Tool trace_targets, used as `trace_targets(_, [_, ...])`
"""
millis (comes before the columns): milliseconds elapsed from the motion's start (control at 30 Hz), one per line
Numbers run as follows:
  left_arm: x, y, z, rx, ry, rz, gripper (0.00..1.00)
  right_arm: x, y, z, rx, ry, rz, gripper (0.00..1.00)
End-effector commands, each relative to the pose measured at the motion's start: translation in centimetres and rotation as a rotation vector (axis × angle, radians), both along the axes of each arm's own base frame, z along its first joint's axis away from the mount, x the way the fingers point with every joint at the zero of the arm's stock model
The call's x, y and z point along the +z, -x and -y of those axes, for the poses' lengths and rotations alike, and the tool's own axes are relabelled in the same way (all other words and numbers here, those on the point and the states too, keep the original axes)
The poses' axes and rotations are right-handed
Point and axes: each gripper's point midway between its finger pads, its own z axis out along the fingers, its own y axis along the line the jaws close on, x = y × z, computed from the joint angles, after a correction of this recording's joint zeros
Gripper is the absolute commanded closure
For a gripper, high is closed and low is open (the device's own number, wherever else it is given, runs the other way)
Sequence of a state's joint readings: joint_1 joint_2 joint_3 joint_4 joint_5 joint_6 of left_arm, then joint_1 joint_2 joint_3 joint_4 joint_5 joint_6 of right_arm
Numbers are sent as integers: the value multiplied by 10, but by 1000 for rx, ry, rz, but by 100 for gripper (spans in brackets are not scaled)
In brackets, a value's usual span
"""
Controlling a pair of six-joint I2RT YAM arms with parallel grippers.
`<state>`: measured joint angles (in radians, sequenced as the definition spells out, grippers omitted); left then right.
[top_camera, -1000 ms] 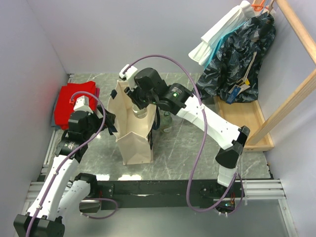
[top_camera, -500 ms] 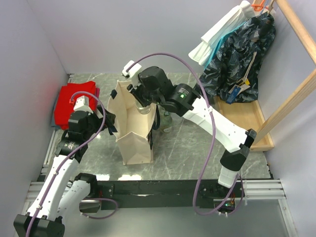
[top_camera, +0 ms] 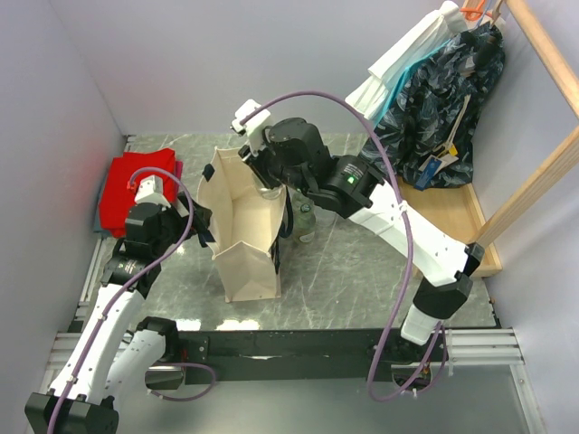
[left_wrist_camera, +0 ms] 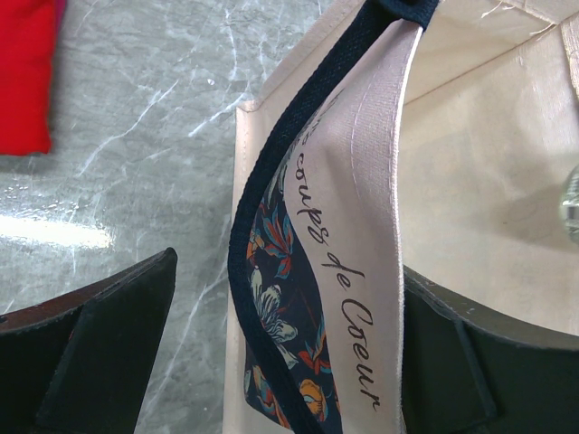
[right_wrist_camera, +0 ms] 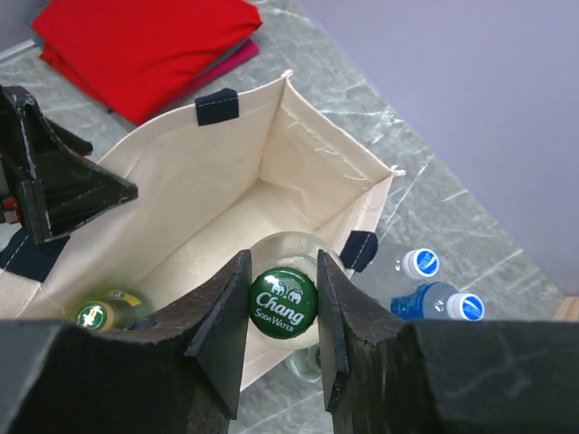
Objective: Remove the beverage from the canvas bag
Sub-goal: Take out the drink from the canvas bag, then place the drink at the center of the board.
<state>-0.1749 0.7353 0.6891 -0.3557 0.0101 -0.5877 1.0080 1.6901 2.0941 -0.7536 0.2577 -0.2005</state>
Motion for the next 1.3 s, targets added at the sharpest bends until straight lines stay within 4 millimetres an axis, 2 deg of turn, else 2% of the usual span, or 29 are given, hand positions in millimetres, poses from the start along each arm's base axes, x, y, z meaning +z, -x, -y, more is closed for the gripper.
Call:
trace_targets(0, [20,-3,3,-18,3,65,4,112,7,30,-54,-257,223,100])
trace_targets(767, [20,-4,4,-22,6,63,4,129,4,66,-180,-268,306,100])
trace_targets(1267, [18,-5,6,-33,8,58,4,114,2,95,-281,-273,291,100])
